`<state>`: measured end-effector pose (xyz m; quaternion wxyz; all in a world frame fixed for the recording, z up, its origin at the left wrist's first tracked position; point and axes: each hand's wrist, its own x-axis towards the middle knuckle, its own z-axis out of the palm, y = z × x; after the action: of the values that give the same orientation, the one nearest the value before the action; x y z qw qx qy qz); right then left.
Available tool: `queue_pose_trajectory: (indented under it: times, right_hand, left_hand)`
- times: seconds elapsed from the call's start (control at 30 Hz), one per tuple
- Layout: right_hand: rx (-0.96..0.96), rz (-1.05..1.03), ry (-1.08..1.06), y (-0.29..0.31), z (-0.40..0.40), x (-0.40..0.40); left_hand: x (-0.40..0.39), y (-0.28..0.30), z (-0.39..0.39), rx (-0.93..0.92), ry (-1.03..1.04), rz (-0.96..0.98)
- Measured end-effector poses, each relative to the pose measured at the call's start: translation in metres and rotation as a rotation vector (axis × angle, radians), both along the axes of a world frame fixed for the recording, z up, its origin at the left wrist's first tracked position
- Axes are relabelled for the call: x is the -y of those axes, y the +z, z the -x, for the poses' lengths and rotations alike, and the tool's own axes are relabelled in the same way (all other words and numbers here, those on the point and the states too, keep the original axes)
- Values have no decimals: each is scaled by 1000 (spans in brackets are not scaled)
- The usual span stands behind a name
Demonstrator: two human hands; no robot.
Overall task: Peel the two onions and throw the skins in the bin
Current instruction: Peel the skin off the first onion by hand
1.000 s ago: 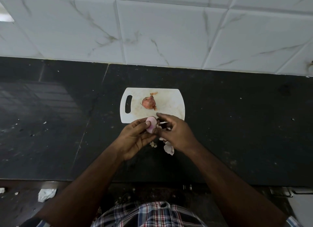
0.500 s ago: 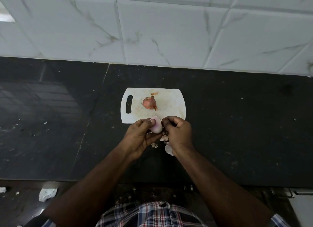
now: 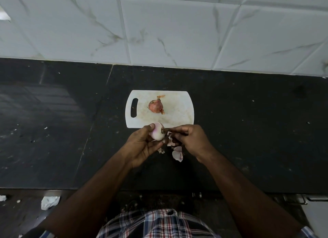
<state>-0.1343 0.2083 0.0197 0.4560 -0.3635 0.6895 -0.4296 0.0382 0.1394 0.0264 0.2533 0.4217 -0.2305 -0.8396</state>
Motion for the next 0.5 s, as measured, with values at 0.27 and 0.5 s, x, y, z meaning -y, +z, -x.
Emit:
queue_pose_trajectory:
  times: [0.27,0.5]
  right_hand:
    - [-682,-27,463,18,0,7]
    - [-905,231,612,17,11,10]
  left_hand:
    - [3,-4,1,78,-102,121]
    - [3,-3,0,98,-183,224]
